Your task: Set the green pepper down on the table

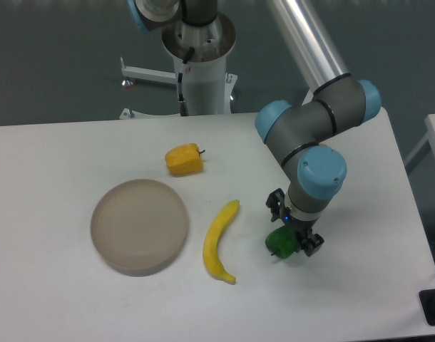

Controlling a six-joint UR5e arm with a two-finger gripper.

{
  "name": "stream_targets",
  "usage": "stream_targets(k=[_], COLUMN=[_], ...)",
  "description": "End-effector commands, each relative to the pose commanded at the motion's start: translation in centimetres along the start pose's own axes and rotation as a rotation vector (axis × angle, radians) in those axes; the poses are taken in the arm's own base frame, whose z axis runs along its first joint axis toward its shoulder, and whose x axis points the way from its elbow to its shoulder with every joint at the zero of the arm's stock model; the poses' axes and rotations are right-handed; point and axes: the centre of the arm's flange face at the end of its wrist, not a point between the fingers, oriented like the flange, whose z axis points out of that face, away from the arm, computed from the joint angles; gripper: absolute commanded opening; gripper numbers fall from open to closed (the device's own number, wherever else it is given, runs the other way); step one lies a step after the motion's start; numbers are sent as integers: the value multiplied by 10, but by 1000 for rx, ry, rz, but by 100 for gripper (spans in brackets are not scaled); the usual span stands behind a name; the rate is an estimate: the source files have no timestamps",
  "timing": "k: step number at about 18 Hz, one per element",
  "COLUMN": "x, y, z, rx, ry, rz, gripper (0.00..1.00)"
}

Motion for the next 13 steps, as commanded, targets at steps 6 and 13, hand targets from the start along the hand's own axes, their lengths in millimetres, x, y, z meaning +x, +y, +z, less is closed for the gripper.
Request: stream_targets(k=[6, 13], x=[6, 26], y=[17, 32], z=[-34, -61], rx=[2, -20], ry=[1, 63], rz=[-31, -56], gripper=[100, 100])
